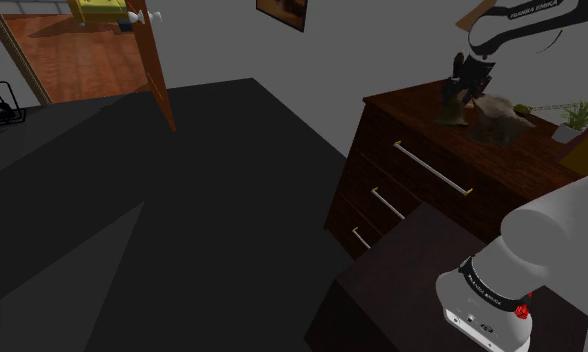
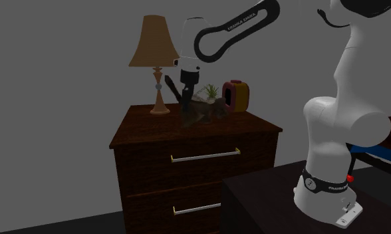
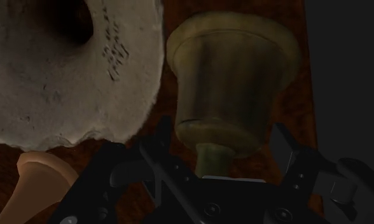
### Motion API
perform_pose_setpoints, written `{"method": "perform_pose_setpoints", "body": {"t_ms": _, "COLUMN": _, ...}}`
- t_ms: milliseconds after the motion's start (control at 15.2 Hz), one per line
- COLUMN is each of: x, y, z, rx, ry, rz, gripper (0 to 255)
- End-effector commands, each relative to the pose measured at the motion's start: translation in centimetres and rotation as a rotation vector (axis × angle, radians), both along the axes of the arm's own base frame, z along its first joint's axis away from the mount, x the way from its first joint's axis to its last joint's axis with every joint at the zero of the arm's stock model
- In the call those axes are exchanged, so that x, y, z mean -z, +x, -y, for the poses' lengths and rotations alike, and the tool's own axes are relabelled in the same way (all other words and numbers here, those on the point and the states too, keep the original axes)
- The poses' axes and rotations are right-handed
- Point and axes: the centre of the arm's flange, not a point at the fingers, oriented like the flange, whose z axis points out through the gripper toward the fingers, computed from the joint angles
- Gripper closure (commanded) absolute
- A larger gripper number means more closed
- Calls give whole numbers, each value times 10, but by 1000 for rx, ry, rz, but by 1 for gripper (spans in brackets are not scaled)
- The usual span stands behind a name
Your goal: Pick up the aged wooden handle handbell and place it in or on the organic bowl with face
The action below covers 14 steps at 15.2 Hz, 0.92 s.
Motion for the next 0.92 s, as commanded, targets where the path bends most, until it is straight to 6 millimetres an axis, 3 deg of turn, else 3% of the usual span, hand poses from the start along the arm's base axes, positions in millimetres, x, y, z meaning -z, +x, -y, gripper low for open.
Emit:
{"method": "perform_pose_setpoints", "body": {"t_ms": 0, "x": -11, "y": 0, "z": 1, "rx": 1, "ry": 1, "rz": -1, "gripper": 255}}
{"method": "perform_pose_setpoints", "body": {"t_ms": 858, "x": -79, "y": 0, "z": 1, "rx": 1, "ry": 1, "rz": -1, "gripper": 255}}
